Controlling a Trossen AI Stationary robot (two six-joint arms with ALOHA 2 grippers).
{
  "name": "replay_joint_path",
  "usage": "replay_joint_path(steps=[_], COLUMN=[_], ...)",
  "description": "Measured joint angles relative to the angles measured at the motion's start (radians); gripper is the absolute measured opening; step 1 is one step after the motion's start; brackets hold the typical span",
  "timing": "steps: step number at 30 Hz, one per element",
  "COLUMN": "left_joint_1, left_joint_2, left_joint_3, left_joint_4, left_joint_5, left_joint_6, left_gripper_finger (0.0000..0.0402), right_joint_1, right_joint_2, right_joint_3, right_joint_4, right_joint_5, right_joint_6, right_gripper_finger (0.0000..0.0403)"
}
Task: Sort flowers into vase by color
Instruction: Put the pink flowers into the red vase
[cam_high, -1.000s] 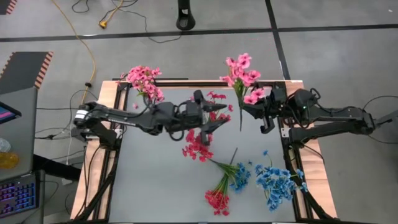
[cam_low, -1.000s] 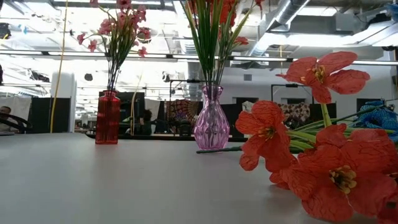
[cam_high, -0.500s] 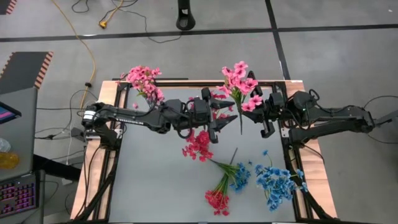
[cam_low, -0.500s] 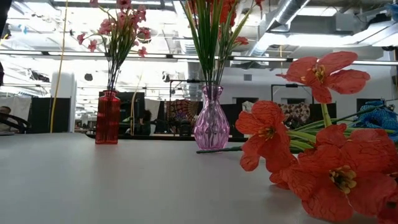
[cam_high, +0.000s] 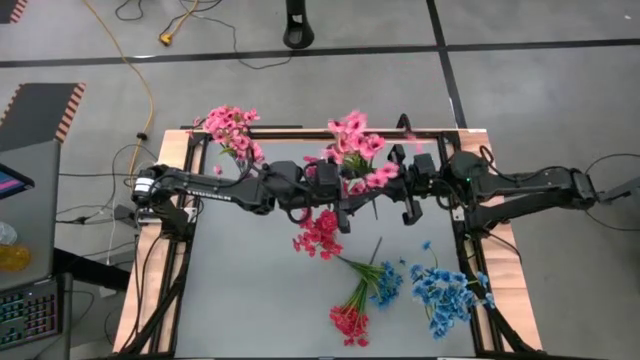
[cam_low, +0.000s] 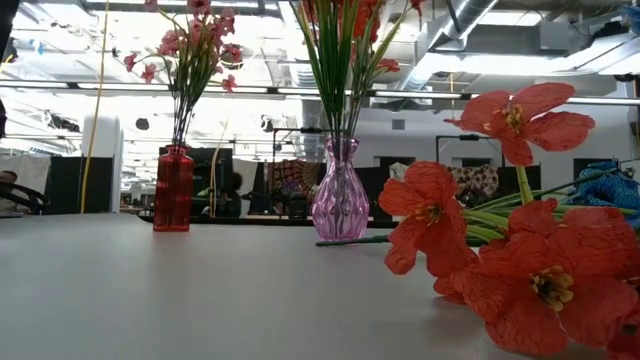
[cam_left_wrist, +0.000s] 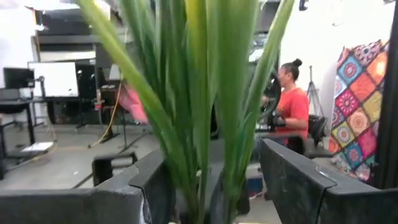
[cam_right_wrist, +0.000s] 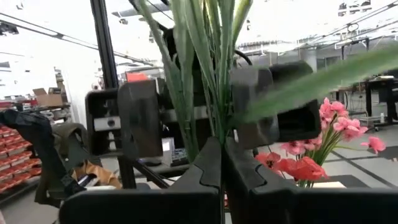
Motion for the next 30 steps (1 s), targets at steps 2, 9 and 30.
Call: replay_joint_path(steps=[2,9,30], left_joint_1=[0.0,-0.001,-0.001], left_joint_2=[0.001,0.001,0.0], left_joint_3=[0.0,0.0,0.0], left_joint_4=[-0.007,-0.005,0.001], left_joint_5=[-0.006,-0.011,-0.043], left_joint_6=[0.0,-0.018,-0.046], left_gripper_finger=[0.0208,0.0208,0.0008], right_joint_1=[0.0,0.004,0.005], right_joint_2=[0.0,-0.002,-0.002], right_joint_3=[0.0,0.0,0.0], right_joint_4=[-0.005,-0.003,0.017], right_joint_5=[0.0,0.0,0.0], right_joint_6=[0.0,0.0,0.0], right_gripper_finger=[0.0031,0.003,0.0043])
